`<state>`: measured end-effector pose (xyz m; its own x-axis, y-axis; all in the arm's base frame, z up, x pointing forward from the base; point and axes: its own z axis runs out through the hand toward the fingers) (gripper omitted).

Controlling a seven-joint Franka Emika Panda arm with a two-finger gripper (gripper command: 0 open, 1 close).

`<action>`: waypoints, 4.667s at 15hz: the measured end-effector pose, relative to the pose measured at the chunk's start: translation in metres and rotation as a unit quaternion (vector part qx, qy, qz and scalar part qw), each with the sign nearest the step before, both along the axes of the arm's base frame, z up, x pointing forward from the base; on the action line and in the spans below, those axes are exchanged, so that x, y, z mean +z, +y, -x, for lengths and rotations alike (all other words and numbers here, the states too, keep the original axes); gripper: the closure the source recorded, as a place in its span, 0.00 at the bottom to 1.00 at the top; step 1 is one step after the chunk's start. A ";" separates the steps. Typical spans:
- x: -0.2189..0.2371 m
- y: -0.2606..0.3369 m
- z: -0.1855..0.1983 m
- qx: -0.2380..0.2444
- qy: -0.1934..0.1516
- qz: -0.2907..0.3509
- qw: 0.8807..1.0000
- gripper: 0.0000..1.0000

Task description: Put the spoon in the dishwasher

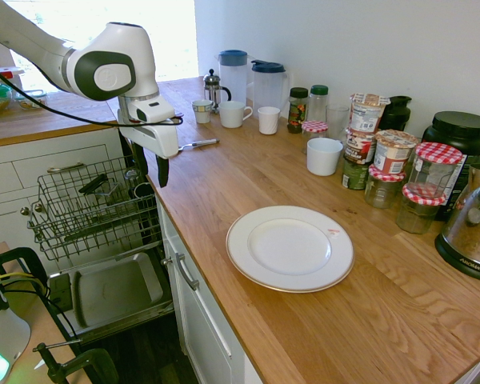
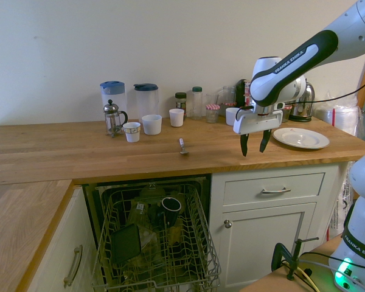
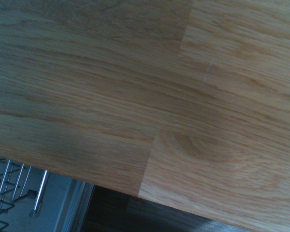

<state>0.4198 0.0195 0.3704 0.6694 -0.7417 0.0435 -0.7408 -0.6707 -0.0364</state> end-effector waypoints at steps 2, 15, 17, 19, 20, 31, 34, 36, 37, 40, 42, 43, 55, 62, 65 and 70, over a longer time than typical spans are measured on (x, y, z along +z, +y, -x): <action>0.000 0.000 0.000 -0.004 0.003 -0.004 1.000 0.00; 0.022 0.117 -0.131 -0.172 -0.048 -0.025 0.984 0.00; 0.017 0.133 -0.156 -0.190 -0.050 -0.034 0.980 0.00; 0.008 0.140 -0.180 -0.207 -0.054 -0.032 0.976 0.00; 0.002 0.140 -0.191 -0.214 -0.054 -0.031 0.975 0.00; -0.033 0.174 -0.243 -0.229 -0.033 -0.015 0.973 1.00; -0.033 0.178 -0.247 -0.232 -0.032 -0.013 0.972 1.00; -0.034 0.178 -0.247 -0.233 -0.032 -0.013 0.972 1.00; -0.034 0.177 -0.248 -0.235 -0.032 -0.013 0.971 1.00; -0.034 0.175 -0.248 -0.236 -0.032 -0.012 0.971 1.00; -0.035 0.173 -0.248 -0.237 -0.031 -0.013 0.971 1.00; -0.035 0.172 -0.249 -0.238 -0.030 -0.014 0.971 1.00; -0.032 0.129 -0.213 -0.227 -0.024 -0.024 0.973 1.00; 0.018 0.139 -0.108 -0.188 -0.045 -0.029 0.981 1.00; 0.033 0.177 -0.058 -0.163 -0.057 -0.032 0.984 1.00; 0.031 0.240 0.013 -0.120 -0.061 -0.035 0.990 1.00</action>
